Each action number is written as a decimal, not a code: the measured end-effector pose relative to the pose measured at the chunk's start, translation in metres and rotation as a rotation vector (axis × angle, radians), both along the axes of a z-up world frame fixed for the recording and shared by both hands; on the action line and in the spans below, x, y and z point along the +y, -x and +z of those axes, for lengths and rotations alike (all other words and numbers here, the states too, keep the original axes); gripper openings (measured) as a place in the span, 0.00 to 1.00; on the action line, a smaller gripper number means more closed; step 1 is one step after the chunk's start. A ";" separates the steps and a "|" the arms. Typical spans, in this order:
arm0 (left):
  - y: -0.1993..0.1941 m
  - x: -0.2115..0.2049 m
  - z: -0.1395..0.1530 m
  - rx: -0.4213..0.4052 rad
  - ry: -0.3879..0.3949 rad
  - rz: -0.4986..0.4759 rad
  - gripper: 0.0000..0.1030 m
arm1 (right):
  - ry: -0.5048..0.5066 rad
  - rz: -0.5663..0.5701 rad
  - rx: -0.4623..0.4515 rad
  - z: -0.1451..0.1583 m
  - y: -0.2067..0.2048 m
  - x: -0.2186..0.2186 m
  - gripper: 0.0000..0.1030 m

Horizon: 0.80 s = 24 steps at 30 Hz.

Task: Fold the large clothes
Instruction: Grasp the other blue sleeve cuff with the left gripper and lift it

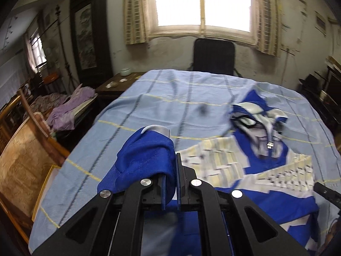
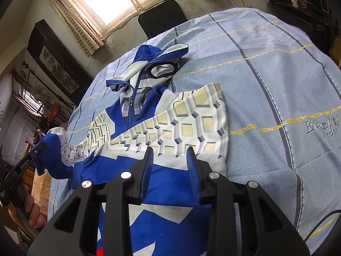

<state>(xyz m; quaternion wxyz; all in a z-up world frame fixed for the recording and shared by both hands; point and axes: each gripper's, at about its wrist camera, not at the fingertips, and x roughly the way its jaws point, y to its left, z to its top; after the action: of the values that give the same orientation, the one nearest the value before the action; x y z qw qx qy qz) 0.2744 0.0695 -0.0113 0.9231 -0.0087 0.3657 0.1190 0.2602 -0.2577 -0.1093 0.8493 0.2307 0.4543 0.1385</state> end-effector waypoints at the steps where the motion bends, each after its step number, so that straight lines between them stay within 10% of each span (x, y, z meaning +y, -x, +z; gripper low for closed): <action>1: -0.002 -0.010 -0.001 0.002 0.000 -0.019 0.07 | -0.004 0.001 0.001 0.000 0.000 0.000 0.32; 16: -0.023 -0.134 -0.088 0.152 -0.090 -0.263 0.12 | -0.029 -0.015 0.024 -0.005 -0.003 -0.006 0.34; 20: -0.020 -0.142 -0.102 0.173 -0.140 -0.298 0.54 | -0.026 -0.014 0.031 -0.008 -0.005 -0.006 0.34; 24: -0.001 -0.138 -0.083 0.109 -0.160 -0.339 0.72 | -0.022 -0.012 0.029 -0.009 -0.006 -0.006 0.34</action>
<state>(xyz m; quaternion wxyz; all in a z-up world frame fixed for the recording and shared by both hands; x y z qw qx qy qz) 0.2751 -0.0689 -0.0947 0.9066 0.1329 0.4005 -0.0092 0.2665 -0.2637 -0.1183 0.8408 0.2446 0.4636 0.1350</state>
